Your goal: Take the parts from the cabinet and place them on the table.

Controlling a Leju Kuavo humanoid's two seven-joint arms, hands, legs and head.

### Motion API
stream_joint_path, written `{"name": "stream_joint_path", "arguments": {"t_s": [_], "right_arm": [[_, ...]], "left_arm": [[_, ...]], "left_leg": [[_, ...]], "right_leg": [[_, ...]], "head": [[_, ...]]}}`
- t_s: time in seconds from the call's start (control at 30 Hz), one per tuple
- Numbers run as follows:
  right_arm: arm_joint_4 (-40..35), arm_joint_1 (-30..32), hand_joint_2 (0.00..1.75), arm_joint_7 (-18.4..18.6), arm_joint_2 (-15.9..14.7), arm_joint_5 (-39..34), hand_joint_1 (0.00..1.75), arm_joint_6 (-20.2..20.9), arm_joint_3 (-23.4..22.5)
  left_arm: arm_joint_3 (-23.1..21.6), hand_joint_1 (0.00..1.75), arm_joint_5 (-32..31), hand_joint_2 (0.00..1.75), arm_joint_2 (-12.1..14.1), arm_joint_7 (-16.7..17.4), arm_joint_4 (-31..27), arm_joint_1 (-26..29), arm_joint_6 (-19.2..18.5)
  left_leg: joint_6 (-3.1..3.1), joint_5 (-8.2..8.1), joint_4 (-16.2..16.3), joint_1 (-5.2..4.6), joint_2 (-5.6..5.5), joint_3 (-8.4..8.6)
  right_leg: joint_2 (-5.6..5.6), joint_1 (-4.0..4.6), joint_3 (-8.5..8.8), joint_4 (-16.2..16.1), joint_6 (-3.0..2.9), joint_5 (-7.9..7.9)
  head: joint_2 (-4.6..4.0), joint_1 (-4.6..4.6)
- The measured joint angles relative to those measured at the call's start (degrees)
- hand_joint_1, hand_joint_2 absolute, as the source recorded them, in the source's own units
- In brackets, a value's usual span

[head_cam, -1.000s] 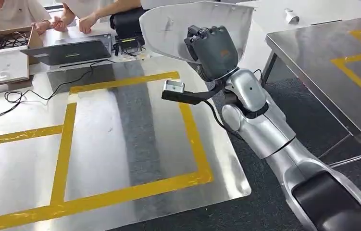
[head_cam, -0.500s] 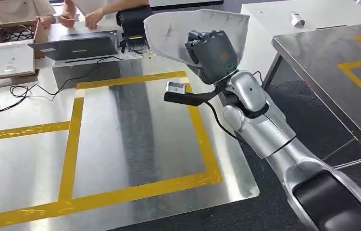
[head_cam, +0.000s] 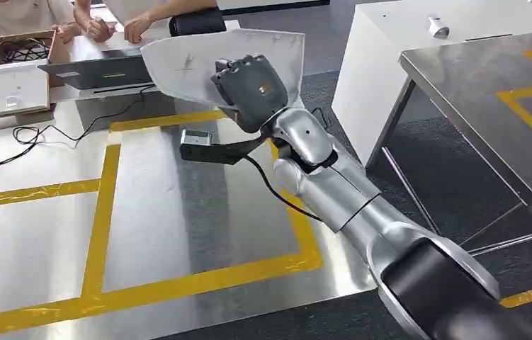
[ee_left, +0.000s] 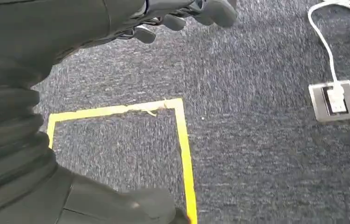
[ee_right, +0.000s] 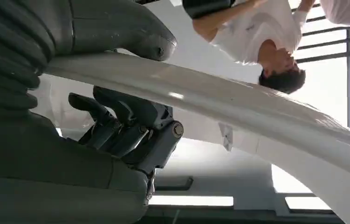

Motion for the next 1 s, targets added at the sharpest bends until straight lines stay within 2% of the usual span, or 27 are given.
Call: {"name": "stream_joint_path", "arguments": {"t_s": [0.13,0.27,0.33,0.37,0.4,0.43,0.5,0.6,0.63,0.73,0.83,1.0], "right_arm": [[4.15,-0.04,1.75,0.33,4.70,0.70,1.75,1.09,1.79],[6.59,-0.07,1.75,0.44,7.47,0.70,1.75,1.09,2.32],[7.52,-0.14,1.75,0.44,8.19,0.70,1.75,1.07,2.67],[7.88,-0.13,1.75,0.44,8.45,0.70,1.75,1.07,2.80],[8.26,-0.19,1.75,0.39,8.67,0.70,1.75,1.07,2.93],[8.69,-0.29,1.75,0.41,8.89,0.70,1.75,1.05,3.04],[9.46,-0.47,1.75,0.35,9.18,0.68,1.75,1.20,3.21],[9.94,0.27,1.75,1.62,9.90,-1.58,1.75,3.28,3.72],[10.01,0.83,1.75,2.39,10.11,-2.80,1.75,3.69,4.41],[10.53,3.03,1.75,3.61,10.38,-5.78,1.75,3.80,6.08],[12.19,6.06,1.75,3.19,10.57,-8.68,1.75,3.67,7.78],[14.99,11.28,1.75,2.47,10.64,-9.12,1.75,3.54,9.29]], "left_arm": [[-0.59,0.00,-0.72,1.75,-0.33,-0.50,0.00,-0.42,-0.76],[-1.31,0.00,-1.07,1.75,-0.52,-0.50,0.00,-0.61,-0.76],[-1.38,0.00,-1.09,1.75,-0.52,-0.50,0.00,-0.69,-0.76],[-1.40,0.00,-1.09,1.75,-0.50,-0.50,0.00,-0.72,-0.76],[-1.44,0.00,-1.09,1.75,-0.50,-0.50,0.00,-0.72,-0.76],[-1.53,0.00,-1.09,1.75,-0.52,-0.50,0.02,-0.72,-0.76],[-1.77,0.00,-1.09,1.75,-0.55,-0.63,0.02,-0.73,-0.83],[-1.79,0.00,-0.79,1.75,-0.55,-1.71,0.02,-0.83,-2.93],[-1.79,0.00,-0.76,1.75,-0.55,-2.07,0.00,-0.90,-3.36],[-1.99,0.00,-1.35,1.75,-0.72,-2.54,0.02,-1.08,-3.80],[-2.80,0.00,-2.51,1.75,-0.85,-2.56,0.02,-1.11,-4.06],[-3.80,0.00,-2.93,1.75,-1.07,-2.18,0.07,-1.18,-4.19]], "left_leg": [[-0.04,0.00,-0.03,0.02,0.04,-0.02],[-0.08,0.02,-0.05,0.04,0.00,-0.07],[-0.09,0.00,-0.04,0.00,0.00,-0.07],[-0.10,-0.01,-0.05,0.01,0.00,-0.09],[-0.10,-0.01,-0.06,0.07,0.01,-0.18],[-0.10,-0.01,-0.05,0.09,0.01,-0.21],[-0.07,-0.02,-0.05,0.10,0.00,-0.25],[-0.05,-0.06,-0.05,0.10,-0.02,-0.25],[-0.05,-0.06,-0.06,0.10,-0.02,-0.27],[-0.01,-0.13,-0.05,0.10,-0.05,-0.28],[0.07,-0.26,-0.05,0.09,-0.06,-0.28],[0.18,-0.35,-0.05,0.08,-0.06,-0.28]], "right_leg": [[0.04,0.02,-0.11,0.02,-0.07,-0.03],[0.04,0.17,-0.12,0.05,-0.15,-0.07],[0.04,0.17,-0.12,0.05,-0.19,-0.10],[0.04,0.17,-0.11,0.00,-0.19,-0.09],[0.03,0.18,-0.14,-0.10,-0.24,-0.03],[0.03,0.29,-0.16,-0.11,-0.24,-0.03],[0.04,0.29,-0.15,-0.15,-0.29,0.00],[0.04,0.28,-0.11,-0.23,-0.35,-0.03],[0.04,0.30,-0.11,-0.27,-0.35,-0.03],[0.04,0.28,-0.09,-0.28,-0.46,-0.10],[0.04,0.28,-0.04,-0.40,-0.49,-0.12],[0.04,0.28,-0.01,-0.47,-0.53,-0.17]], "head": [[0.00,0.26],[0.00,1.90],[0.00,1.88],[0.00,2.19],[0.00,3.39],[0.00,3.95],[0.00,4.35],[0.00,4.59],[0.00,4.92],[0.00,5.31],[0.00,5.40],[0.00,5.46]]}}
